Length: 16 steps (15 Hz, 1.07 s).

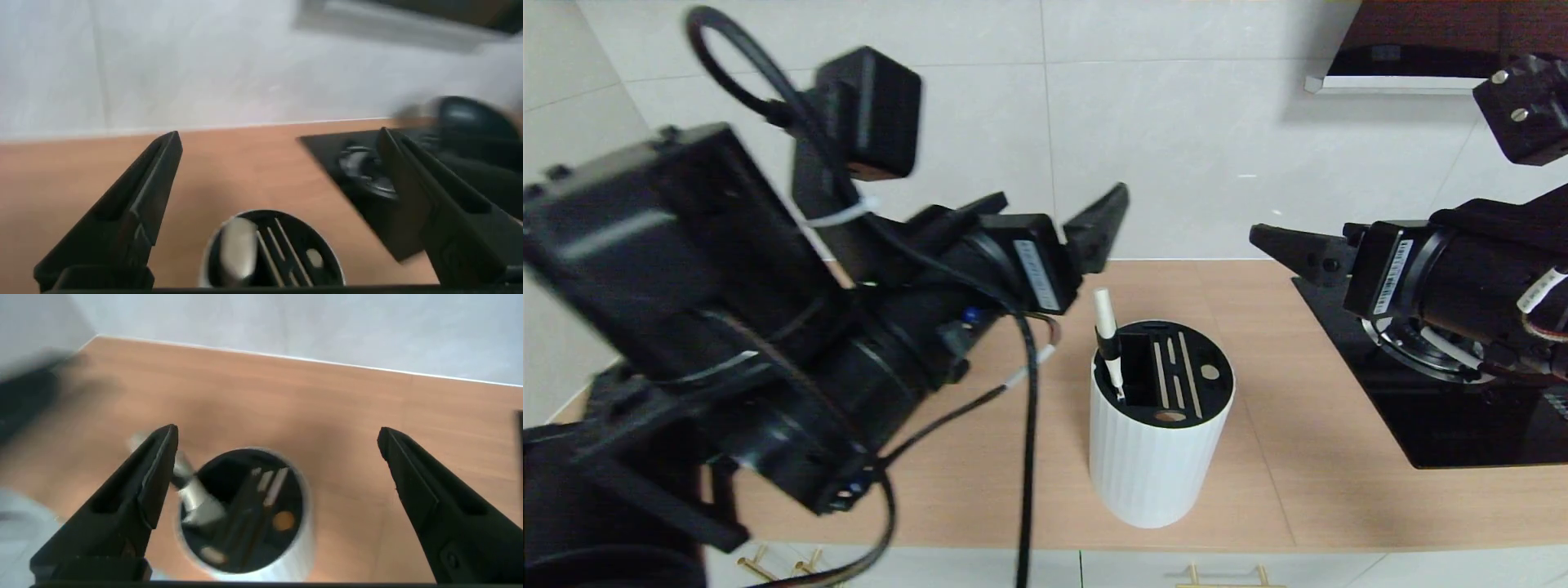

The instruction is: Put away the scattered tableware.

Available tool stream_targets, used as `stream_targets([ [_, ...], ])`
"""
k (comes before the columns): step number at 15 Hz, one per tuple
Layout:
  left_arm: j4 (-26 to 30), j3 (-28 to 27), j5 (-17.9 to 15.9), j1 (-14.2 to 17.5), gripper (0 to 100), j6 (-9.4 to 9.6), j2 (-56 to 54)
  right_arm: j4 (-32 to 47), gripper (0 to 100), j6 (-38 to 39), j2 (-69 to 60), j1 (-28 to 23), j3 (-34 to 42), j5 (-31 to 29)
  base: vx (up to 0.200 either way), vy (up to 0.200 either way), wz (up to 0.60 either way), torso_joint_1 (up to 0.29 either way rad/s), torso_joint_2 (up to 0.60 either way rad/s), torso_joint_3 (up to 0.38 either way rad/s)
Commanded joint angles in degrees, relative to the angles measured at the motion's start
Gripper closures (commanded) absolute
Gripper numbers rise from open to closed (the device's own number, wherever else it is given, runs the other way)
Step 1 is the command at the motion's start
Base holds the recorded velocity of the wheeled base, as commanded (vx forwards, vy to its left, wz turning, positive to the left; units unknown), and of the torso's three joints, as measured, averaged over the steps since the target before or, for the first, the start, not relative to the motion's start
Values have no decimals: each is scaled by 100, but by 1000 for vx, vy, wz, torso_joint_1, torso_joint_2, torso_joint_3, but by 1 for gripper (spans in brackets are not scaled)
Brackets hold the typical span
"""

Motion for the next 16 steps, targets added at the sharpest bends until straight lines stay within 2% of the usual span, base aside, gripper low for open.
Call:
stream_targets([
  [1,79,781,-276,873,0,-1,-1416,-1,0,6,-441,-386,490,-16,0,0,0,0,0,0],
  [2,79,877,-276,952,0,-1,-1504,-1,0,6,-520,-465,577,-25,0,0,0,0,0,0],
  [3,79,1273,-293,1207,0,-1,-1855,-9,0,-3,-880,-685,920,-25,0,0,0,0,0,0],
  [4,175,1704,-293,1594,0,-1,-2347,17,0,-3,-1460,-1063,1360,10,0,0,0,0,0,0],
  [6,641,2020,-302,1998,0,-1,-2919,17,0,-11,-2084,-1599,1869,19,0,0,0,0,0,0],
  [7,1283,2187,-451,2112,0,-1,-3534,26,0,-20,-2647,-1907,2177,28,0,0,0,0,0,0],
  [9,2241,2257,-1102,2235,0,-10,-4395,201,0,-47,-3341,-2118,2414,28,0,0,0,0,0,0],
  [10,3014,2240,-1612,2587,0,-10,-5019,606,0,-170,-3939,-2144,2441,19,0,0,0,0,0,0],
  [11,3612,2222,-1972,2763,0,-10,-5520,1072,0,-328,-4492,-2162,2432,19,0,0,0,0,0,0],
  [12,4130,2222,-2183,2868,0,-10,-5977,1467,0,-495,-4949,-2249,2432,19,0,0,0,0,0,0],
  [14,5071,2240,-2236,3246,0,-10,-6724,2126,0,-820,-5855,-2645,2423,19,0,0,0,0,0,0],
  [16,5519,2257,-2253,3492,0,-1,-7348,2654,0,-1189,-6707,-3067,2476,28,0,0,0,0,0,0],
])
